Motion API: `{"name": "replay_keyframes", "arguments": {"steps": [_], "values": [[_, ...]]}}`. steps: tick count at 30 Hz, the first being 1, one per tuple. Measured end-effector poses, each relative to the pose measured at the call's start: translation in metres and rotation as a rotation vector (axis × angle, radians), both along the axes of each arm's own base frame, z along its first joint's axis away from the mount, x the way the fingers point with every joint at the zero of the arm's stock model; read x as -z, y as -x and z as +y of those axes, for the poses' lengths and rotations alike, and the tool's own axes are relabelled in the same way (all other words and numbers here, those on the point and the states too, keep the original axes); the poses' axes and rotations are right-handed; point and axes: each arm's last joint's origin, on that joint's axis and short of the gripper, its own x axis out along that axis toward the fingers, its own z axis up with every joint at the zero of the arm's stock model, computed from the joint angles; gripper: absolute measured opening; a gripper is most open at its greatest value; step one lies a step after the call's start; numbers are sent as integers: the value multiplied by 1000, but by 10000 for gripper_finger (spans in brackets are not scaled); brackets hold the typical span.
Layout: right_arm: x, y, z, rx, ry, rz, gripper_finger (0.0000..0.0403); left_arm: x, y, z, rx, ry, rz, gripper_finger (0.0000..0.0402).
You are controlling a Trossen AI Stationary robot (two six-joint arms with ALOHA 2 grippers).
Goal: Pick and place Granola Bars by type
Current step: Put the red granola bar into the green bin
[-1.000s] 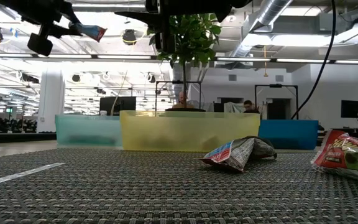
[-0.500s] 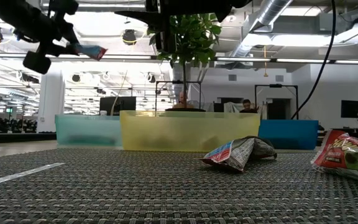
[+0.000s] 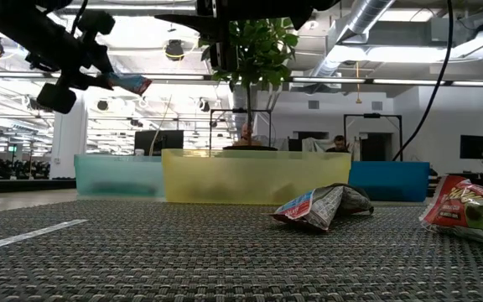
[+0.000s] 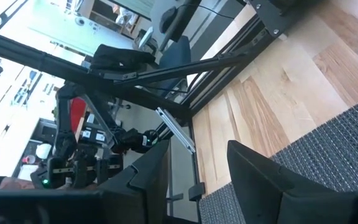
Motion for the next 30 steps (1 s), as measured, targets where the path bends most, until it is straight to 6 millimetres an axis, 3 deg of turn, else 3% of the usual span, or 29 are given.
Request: {"name": "replay_keyframes", "arguments": {"steps": [21, 30], "values": [[1, 1, 8, -13, 25, 2, 150, 31, -21, 12, 4, 263, -7, 77], [1, 1, 8, -15, 26, 1, 150, 35, -24, 14, -11, 280, -10, 78]]}}
